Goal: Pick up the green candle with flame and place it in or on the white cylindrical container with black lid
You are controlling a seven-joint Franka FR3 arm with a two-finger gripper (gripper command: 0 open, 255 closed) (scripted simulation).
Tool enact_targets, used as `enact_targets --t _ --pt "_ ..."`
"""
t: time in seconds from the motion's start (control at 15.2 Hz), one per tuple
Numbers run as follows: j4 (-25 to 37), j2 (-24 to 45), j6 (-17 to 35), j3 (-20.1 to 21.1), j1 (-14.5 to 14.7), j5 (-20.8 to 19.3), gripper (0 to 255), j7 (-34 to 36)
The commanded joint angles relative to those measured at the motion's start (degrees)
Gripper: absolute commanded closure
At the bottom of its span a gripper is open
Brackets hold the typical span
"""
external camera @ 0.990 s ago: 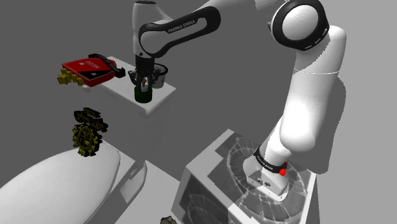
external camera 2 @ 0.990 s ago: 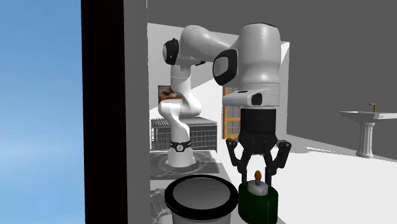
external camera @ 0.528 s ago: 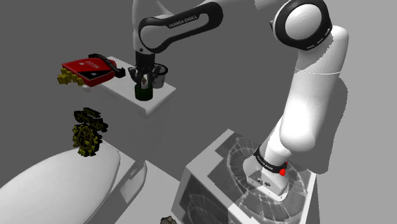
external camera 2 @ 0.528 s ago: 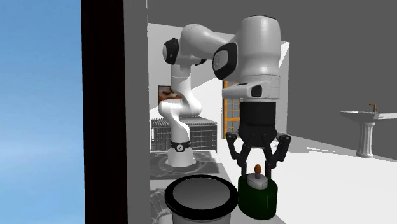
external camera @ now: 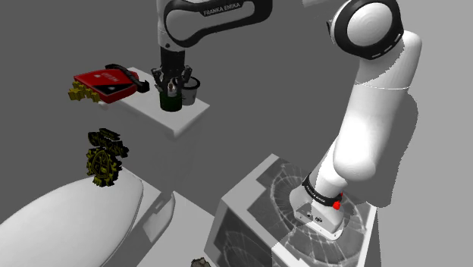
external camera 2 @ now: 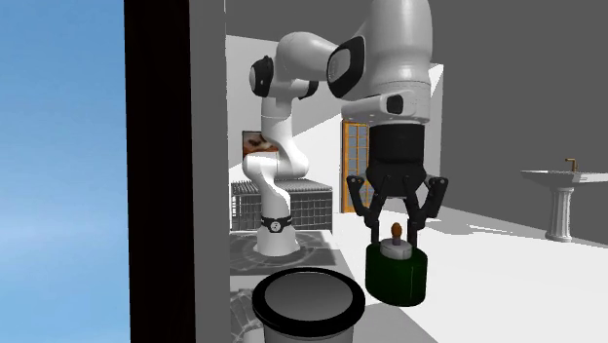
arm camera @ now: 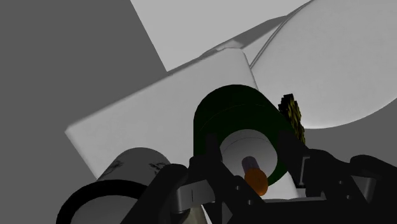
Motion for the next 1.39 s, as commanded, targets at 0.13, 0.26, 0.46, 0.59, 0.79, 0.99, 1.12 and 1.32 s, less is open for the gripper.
enact_targets --t 0.13,0.26,0.46,0.59,0.79,0.99,1.12,1.32 --pt "1.8 -1.0 -2.7 0.1 -0.1 0.4 255 -0.3" --pt "2.9 -1.3 -4.1 0.2 -0.1 0.5 255 -0.4" --pt "4.6 -1.8 -6.3 0.2 -0.1 0.7 255 -0.5" --pt "5.8 -2.0 -7.7 0.3 -0.1 0.8 255 -0.6" --pt "7.7 -2.3 -9.9 0.3 0.0 0.9 255 -0.7" --pt "9.8 -2.5 -12.2 0.4 0.0 1.0 255 -0.8" --pt "11.3 -2.5 -13.7 0.4 0.1 1.0 255 -0.9" --pt "13.6 -2.4 -15.9 0.4 0.2 1.0 255 -0.9"
